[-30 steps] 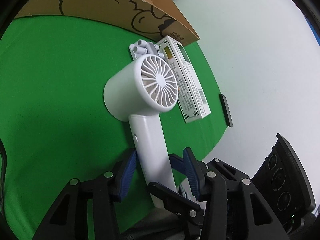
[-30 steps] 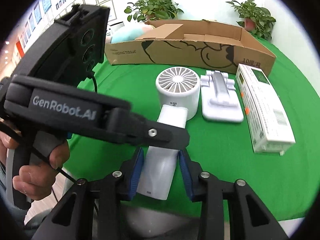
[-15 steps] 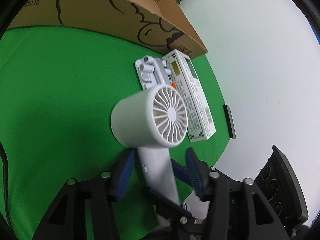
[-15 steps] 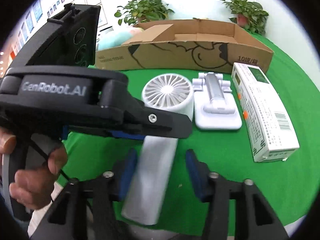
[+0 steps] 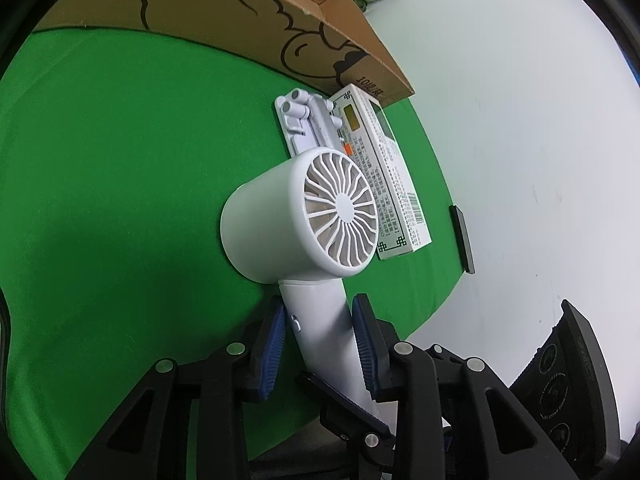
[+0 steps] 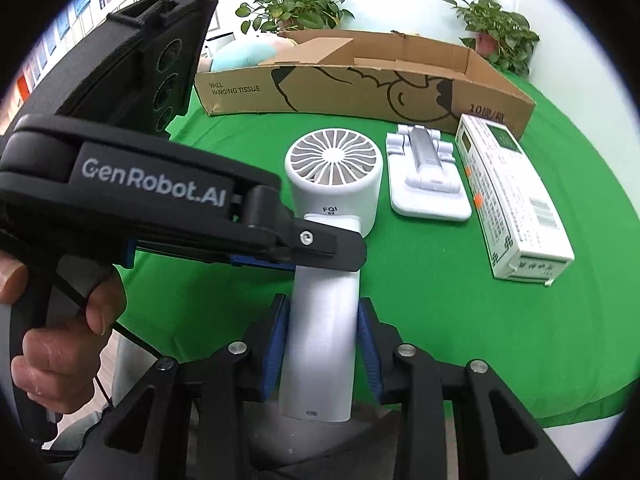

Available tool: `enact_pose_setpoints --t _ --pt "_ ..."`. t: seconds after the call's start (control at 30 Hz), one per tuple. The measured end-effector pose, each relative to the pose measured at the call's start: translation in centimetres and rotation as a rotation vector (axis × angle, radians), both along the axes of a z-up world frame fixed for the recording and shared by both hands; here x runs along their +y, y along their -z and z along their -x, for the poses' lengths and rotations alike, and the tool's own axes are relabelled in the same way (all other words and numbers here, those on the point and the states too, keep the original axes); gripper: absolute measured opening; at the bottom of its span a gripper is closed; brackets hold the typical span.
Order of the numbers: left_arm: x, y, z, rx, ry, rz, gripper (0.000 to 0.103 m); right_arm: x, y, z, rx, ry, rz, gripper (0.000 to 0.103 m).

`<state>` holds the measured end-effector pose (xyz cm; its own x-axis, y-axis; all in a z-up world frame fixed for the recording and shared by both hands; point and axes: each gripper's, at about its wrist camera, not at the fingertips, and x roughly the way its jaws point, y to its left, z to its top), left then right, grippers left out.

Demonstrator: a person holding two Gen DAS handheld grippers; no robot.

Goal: Organize objects
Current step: 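Lift the white fan with the right gripper over the open box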

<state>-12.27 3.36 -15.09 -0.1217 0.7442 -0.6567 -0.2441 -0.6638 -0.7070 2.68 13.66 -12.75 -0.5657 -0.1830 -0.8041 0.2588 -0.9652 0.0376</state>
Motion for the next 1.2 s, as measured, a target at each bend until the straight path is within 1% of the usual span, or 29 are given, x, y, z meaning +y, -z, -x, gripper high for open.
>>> enact_pose_setpoints --t 0.17,0.27,0.4,0.57,0.8,0.93,1.2 --pt "-0.2 -1.8 0.5 0.046 -0.005 0.005 0.031 0.0 -1.1 0.1 0.046 0.012 0.013 0.033" --pt "-0.1 -3.3 1.0 0.086 -0.005 0.019 0.031 -0.1 -1.9 0.5 0.076 0.018 0.021 0.033" --pt "0.2 -5.5 1.8 0.13 -0.001 0.028 0.031 0.0 -3.4 1.5 0.116 0.03 0.034 0.033" --pt "0.6 -8.1 2.5 0.183 0.007 0.032 0.031 0.2 -5.3 2.3 0.175 0.045 0.032 0.033" --pt "1.2 -11.5 3.9 0.243 0.016 0.029 0.031 0.5 -7.8 3.8 0.234 0.06 0.029 0.033" --pt "1.5 -13.7 4.7 0.293 0.023 0.038 0.031 0.5 -9.3 4.8 0.278 0.068 0.023 0.033" --pt "1.0 -16.8 7.3 0.337 0.012 0.058 0.031 0.4 -11.4 7.6 0.329 0.075 0.047 0.033"
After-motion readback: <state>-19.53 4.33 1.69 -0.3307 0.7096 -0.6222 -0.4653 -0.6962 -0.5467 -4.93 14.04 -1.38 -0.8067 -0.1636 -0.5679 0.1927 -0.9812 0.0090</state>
